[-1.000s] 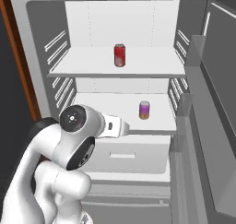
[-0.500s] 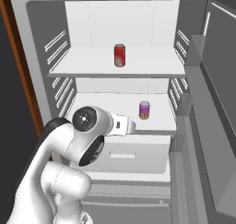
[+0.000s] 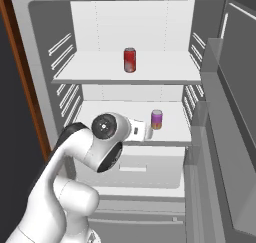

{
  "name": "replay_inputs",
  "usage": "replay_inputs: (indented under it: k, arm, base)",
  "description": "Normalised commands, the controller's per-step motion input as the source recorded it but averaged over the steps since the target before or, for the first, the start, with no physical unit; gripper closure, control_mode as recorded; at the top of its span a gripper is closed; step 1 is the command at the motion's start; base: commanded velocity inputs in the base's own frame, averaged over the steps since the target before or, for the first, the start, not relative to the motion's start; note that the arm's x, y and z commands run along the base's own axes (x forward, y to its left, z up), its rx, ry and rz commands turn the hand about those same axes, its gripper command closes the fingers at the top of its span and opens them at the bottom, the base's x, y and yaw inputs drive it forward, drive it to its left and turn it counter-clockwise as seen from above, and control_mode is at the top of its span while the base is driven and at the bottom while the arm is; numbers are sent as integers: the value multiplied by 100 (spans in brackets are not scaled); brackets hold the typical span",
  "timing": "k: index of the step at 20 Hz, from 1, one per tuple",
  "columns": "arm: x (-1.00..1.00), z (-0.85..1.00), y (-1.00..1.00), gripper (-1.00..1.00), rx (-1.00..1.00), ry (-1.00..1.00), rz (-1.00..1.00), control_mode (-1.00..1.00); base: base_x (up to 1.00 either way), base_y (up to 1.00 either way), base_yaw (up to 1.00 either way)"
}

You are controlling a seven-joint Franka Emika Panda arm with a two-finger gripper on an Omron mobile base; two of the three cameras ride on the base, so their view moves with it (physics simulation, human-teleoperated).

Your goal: Open the fridge, grab two sodas, and place both sodas inside the bowl with ice on the dining counter.

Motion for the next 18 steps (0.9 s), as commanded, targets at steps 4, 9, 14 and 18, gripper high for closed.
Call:
replay_inputs:
  k: [4, 9, 14, 18]
  arm:
    - [53, 0, -9, -100, 14, 0, 0, -100]
    - [47, 0, -22, -100, 4, 0, 0, -100]
    - [37, 0, -29, -100, 0, 0, -2, -100]
    - [34, 0, -11, -100, -1, 0, -2, -100]
  base:
    - [0, 0, 0]
    - [0, 0, 0]
    - [0, 0, 0]
    - [0, 0, 0]
